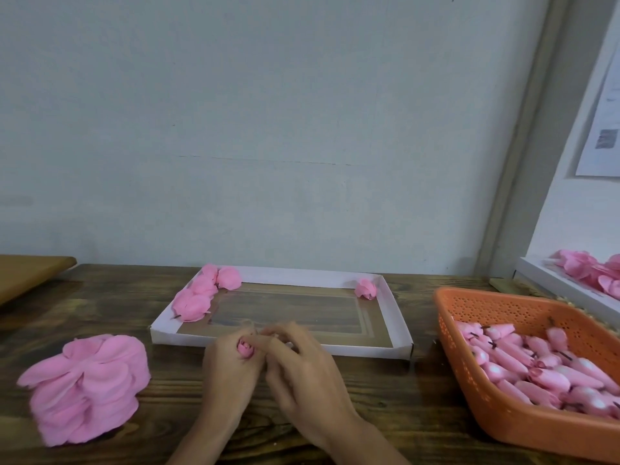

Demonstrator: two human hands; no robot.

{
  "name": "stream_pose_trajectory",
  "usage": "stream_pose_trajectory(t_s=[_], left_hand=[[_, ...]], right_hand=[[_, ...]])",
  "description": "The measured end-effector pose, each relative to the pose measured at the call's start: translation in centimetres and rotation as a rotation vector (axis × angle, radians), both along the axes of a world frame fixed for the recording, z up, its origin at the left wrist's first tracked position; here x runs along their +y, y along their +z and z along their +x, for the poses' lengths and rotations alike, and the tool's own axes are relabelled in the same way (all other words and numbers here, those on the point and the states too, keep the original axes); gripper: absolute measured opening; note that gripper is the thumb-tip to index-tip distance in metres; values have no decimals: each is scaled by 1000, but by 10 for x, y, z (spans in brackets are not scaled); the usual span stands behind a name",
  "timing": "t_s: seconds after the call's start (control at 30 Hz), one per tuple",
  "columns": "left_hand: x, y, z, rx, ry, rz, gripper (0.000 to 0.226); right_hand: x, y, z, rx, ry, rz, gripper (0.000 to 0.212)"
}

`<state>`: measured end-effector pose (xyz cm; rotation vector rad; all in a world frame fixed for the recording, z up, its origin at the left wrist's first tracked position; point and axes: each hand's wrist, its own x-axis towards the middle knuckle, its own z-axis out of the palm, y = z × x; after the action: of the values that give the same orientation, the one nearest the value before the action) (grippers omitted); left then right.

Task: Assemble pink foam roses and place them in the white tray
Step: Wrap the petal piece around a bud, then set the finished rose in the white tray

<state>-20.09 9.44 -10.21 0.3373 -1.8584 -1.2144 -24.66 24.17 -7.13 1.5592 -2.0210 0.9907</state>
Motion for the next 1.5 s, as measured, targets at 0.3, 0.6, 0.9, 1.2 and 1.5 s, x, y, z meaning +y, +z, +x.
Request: stream_pose_trajectory(t_s=[0.3,0.6,0.9,1.2,1.5], left_hand=[[2,2,1,-33,1,15,19],[-1,-1,-7,-32,24,-16,57],[8,-1,-4,-109,-50,-116,57],[8,0,-3,-151,-54,-114,55],[7,-2,-4,-199,-44,-167,55]], right_hand=[[-1,3,1,105,3,-2,46],[43,47,-59,-51,-537,-60,45],[132,69,-105,-516,-1167,320,29],[149,63,-134,-731,-1048,510,57],[152,60,-134,-652,-1054,541,54]])
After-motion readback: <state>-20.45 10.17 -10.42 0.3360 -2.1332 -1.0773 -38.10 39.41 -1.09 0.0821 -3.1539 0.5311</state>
